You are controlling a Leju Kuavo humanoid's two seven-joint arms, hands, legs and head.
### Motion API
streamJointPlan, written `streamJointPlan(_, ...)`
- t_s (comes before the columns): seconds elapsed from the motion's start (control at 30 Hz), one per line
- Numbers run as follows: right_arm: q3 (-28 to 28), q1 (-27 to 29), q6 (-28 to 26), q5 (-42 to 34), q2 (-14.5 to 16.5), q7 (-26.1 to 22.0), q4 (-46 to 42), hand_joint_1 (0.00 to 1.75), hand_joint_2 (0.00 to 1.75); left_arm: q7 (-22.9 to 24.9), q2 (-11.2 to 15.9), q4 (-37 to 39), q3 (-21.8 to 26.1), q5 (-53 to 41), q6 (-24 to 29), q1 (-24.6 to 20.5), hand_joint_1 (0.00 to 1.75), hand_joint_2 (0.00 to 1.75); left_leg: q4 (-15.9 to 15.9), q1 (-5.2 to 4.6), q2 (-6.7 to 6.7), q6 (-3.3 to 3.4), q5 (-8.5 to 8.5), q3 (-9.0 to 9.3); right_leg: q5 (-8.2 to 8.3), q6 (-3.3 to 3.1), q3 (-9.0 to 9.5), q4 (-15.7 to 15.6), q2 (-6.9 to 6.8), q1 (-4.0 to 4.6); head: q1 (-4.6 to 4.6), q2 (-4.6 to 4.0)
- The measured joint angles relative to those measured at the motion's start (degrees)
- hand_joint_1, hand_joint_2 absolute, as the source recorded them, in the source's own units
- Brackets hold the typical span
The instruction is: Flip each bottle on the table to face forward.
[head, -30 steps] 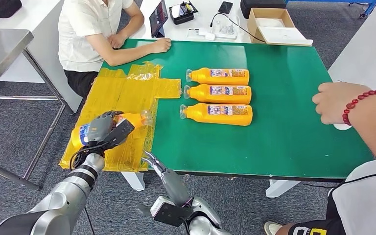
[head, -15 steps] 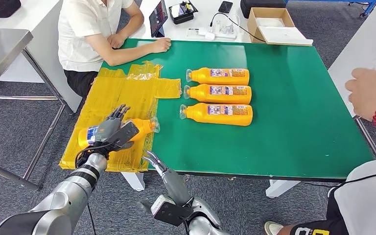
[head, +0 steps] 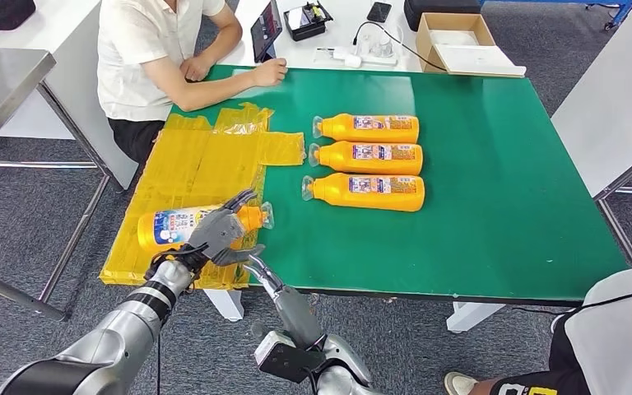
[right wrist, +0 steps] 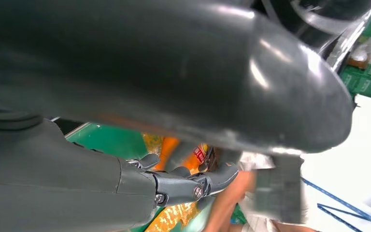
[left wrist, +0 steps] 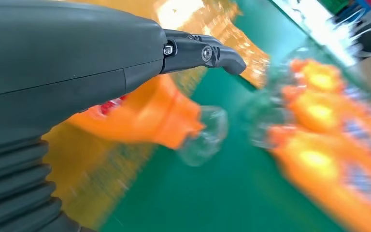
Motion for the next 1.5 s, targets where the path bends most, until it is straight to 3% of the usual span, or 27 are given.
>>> streamJointPlan(0.13,-0.08,0.0,-0.67,0.23,-0.02,0.09,0.73,0.0,0.0,1.9,0.1,-4.53,-2.02,17.41,-8.05,2.7,0.0,0.0,0.0,0.0,0.0,0.0,0.0,-0.16,0.0,0.0,-0.14,0.0,0.0,0.0,0.01,0.0)
streamJointPlan(0.27,-0.42,0.04,-1.33,0.26,-0.03,0.1,1.67,0.0,0.0,5.65,0.56,-8.5,-4.26,29.7,-12.01,4.35,0.0,1.75,0.0,0.0,0.01,0.0,-0.01,-0.28,-0.01,0.0,-0.26,0.0,0.0,0.0,-0.01,0.0)
streamJointPlan(0.33,-0.61,0.13,-1.66,0.26,-0.05,0.07,2.02,0.0,0.0,5.66,0.67,-11.57,-5.77,34.21,-9.74,5.74,0.0,1.75,0.0,0.0,0.01,0.0,-0.01,-0.32,-0.01,0.0,-0.31,0.0,0.0,0.0,0.0,0.0)
streamJointPlan(0.47,-1.59,1.22,-3.55,0.79,-0.38,-0.21,1.23,0.0,1.75,5.48,-0.42,-22.52,-7.79,43.63,1.5,10.89,0.0,1.75,0.01,-0.01,0.03,0.01,-0.03,-0.37,-0.01,0.01,-0.37,-0.02,0.01,-0.01,0.0,0.0)
streamJointPlan(0.6,-3.75,3.92,-4.98,1.11,-2.39,0.32,-4.36,0.0,1.75,9.42,-2.04,-35.67,-8.84,61.46,6.4,17.52,0.0,1.75,0.01,-0.01,0.04,0.02,-0.05,-0.49,-0.02,0.01,-0.46,-0.04,0.01,-0.01,0.01,0.0)
streamJointPlan(0.67,-5.11,5.34,-5.0,1.27,-3.82,0.62,-7.76,0.0,1.75,10.14,-2.07,-41.03,-9.67,64.98,7.19,20.31,0.0,1.75,0.01,-0.02,0.03,0.03,-0.06,-0.54,-0.02,0.01,-0.51,-0.05,0.01,-0.01,0.01,0.0)
streamJointPlan(0.93,-7.49,7.44,-5.19,2.05,-6.22,0.78,-13.73,0.0,1.75,10.14,-1.87,-49.73,-11.23,66.61,7.69,24.12,0.0,1.75,0.01,0.01,0.05,0.02,-0.04,-0.52,-0.01,0.01,-0.52,-0.04,0.01,0.02,-0.01,0.0)
streamJointPlan(1.1,-9.68,9.28,-10.64,4.44,-7.15,0.93,-16.71,0.0,1.75,5.62,-1.66,-53.91,-12.13,60.26,12.25,27.38,0.0,1.75,0.01,0.01,0.06,0.02,-0.05,-0.52,-0.01,0.01,-0.51,-0.03,0.02,0.01,-0.01,0.0)
streamJointPlan(1.2,-12.46,10.23,-17.81,11.92,-8.24,5.14,-18.64,0.0,1.75,2.59,-1.5,-58.28,-13.14,55.22,16.84,31.34,0.0,1.75,0.01,-0.01,0.06,0.03,-0.12,-0.55,-0.03,0.02,-0.52,-0.06,0.02,-0.01,-0.01,0.0)
streamJointPlan(1.33,-17.87,8.83,-24.43,32.68,-10.17,17.5,-16.86,0.0,1.75,1.32,-1.38,-63.59,-13.75,52.61,20.84,35.95,0.0,1.75,0.01,-0.05,0.05,0.07,-0.16,-0.56,-0.03,0.03,-0.51,-0.11,0.01,-0.04,-0.01,0.0)
streamJointPlan(1.4,-21.93,7.42,-24.54,39.65,-10.61,19.5,-14.79,0.0,1.75,1.23,-1.36,-65.39,-13.68,52.09,22.12,37.53,0.0,1.75,0.01,-0.06,0.02,0.09,-0.15,-0.56,-0.02,0.04,-0.49,-0.12,0.0,-0.05,-0.01,0.0)
streamJointPlan(1.5,-27.37,4.56,-24.56,42.9,-10.93,19.82,-10.99,0.0,1.75,0.92,-1.35,-67.04,-13.58,51.65,23.32,39.15,0.0,1.75,0.01,-0.06,0.03,0.13,-0.11,-0.53,0.0,0.06,-0.47,-0.12,0.01,-0.04,-0.02,0.0)
